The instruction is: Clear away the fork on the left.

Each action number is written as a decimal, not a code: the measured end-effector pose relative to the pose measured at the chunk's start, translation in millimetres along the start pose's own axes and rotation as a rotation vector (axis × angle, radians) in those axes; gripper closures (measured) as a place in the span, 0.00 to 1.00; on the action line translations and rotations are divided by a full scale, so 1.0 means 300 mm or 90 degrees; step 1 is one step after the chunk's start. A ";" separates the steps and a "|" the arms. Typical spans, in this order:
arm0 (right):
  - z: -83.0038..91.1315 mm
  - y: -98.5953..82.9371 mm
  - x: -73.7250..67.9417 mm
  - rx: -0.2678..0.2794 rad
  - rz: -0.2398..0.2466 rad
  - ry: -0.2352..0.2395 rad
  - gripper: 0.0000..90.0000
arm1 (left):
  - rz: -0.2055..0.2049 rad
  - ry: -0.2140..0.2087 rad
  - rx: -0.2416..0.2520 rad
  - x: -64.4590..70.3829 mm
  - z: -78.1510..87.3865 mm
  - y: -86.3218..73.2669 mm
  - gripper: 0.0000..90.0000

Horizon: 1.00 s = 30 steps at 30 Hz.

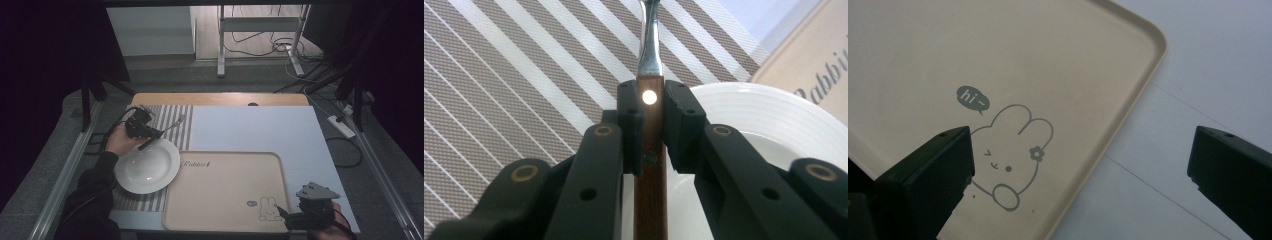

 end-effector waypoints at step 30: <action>0.006 0.002 -0.002 0.009 0.006 0.003 0.00 | -0.018 -0.001 -0.006 0.251 -0.043 -0.098 0.86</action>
Point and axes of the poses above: each handheld gripper's, and its own axes: z roughly backward along the jaws, y roughly out of its top, x roughly to its right, the point moved 9 cm from there along -z, roughly forward along the jaws, and after that the axes turned 12 degrees about -y, right-handed, at the moved point
